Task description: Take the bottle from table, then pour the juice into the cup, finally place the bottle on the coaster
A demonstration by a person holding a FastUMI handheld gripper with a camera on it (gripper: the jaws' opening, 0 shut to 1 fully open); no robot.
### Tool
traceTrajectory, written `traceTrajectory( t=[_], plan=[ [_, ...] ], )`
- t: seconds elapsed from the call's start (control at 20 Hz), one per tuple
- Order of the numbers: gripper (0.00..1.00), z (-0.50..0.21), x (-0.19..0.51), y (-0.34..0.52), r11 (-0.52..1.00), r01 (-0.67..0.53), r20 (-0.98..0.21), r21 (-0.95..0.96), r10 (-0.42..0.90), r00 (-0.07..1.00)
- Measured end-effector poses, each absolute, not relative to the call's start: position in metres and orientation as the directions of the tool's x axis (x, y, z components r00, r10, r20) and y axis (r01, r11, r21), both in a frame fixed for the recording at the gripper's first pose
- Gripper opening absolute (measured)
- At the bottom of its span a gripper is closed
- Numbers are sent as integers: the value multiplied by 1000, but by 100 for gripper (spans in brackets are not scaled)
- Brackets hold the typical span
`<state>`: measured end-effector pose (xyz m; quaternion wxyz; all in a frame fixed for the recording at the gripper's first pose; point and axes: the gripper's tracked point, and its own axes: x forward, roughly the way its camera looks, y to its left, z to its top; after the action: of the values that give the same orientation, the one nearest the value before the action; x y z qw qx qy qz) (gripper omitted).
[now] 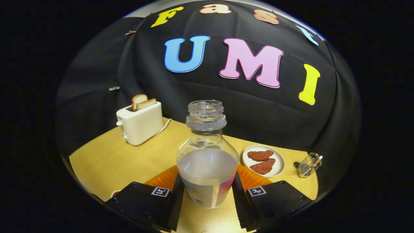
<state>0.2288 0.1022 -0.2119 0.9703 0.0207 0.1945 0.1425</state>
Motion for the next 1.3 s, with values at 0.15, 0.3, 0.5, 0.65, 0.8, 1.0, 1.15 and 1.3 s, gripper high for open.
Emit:
traceTrajectory(
  t=[0.15,0.3,0.5,0.65,0.8,1.0,1.15,1.3],
  plan=[
    [72,-228,244,110,958,-257,-315,127,285,905],
    [72,-252,254,116,956,-255,-297,142,287,911],
    [72,-285,268,109,963,-213,-310,168,257,915],
    [74,-299,271,108,959,-188,-322,210,249,913],
    [73,-296,269,111,961,-206,-297,186,255,920],
    [76,-292,264,117,956,-241,-296,169,282,913],
    [84,-297,264,114,956,-230,-321,180,278,905],
    [100,-298,257,105,961,-210,-353,183,263,898]
  ],
)
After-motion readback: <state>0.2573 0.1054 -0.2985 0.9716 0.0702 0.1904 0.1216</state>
